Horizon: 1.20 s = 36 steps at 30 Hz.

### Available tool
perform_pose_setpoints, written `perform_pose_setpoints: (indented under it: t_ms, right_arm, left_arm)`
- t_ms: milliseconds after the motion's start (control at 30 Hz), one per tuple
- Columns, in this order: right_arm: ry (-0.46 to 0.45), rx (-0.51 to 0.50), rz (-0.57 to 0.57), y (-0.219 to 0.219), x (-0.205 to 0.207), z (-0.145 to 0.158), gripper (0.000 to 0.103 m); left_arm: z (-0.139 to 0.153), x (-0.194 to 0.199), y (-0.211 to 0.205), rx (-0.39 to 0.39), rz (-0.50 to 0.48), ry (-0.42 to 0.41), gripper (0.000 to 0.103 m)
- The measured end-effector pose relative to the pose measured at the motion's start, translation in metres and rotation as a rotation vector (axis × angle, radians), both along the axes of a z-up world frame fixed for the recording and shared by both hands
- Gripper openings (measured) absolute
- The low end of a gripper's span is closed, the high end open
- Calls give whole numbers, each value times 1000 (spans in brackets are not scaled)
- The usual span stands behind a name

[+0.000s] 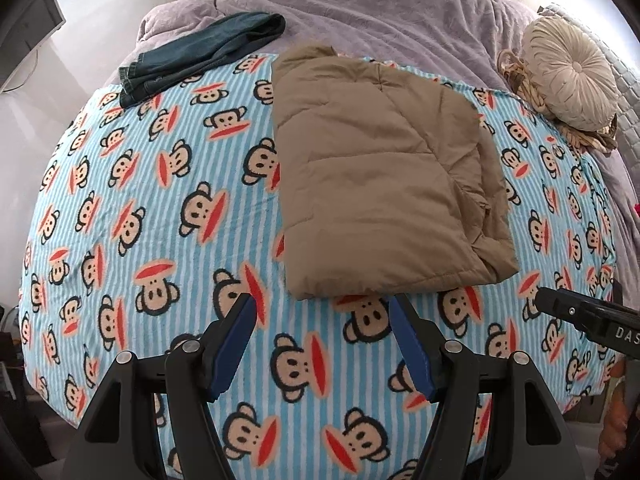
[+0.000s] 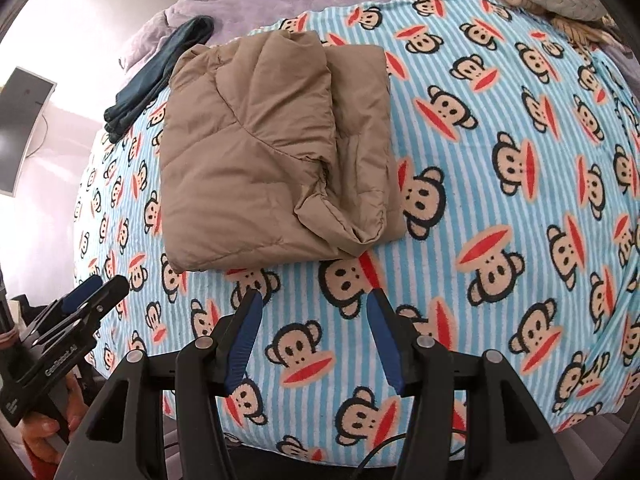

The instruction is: Fold large clothes

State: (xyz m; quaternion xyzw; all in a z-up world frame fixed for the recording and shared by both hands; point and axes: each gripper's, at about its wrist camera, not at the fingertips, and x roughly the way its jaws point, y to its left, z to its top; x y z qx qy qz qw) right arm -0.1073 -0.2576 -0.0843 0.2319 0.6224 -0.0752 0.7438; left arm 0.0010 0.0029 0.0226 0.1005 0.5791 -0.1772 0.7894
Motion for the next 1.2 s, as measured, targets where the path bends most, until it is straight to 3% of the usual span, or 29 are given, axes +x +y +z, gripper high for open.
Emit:
perform_pose_setpoints:
  t_ms: [100,233,267,300,333,567,833,900,1000,1200]
  right_arm:
    - [-9,-7,-4,2,-2,9,59]
    - [-26,-34,-5,4,-2,22,70]
    - [-31,-40,-4,5,-2,25,70]
    - [-35,-43,-4,6,-3,27,70]
    - [-38,-46,-3,7,-3,30,71]
    - [-84,-89,22,14,-4,55,78]
    - [-158,-218,29,26,-3,90,86]
    - [-178,-249,25,29,-3,97,96]
    - [-224,-283,10,32,-4,104,103]
    - [-226,-312,-24,30,-4,111,103]
  left_arm:
    - [13,-4,1,-18,-9,-18,70]
    - [27,-10,0,-20,-29,-41,71]
    - [30,-11,0,-22,-31,-42,79]
    - [32,-12,0,-29,-29,-45,98]
    - [36,-13,1,-42,-26,-58,102]
    - [55,-15,5,-65,8,-110,102]
    - [74,-18,7,-68,43,-152,102]
    - [78,-20,6,-67,42,-162,102]
    - [82,-21,5,-71,44,-174,102]
    - [90,-22,7,-63,66,-208,102]
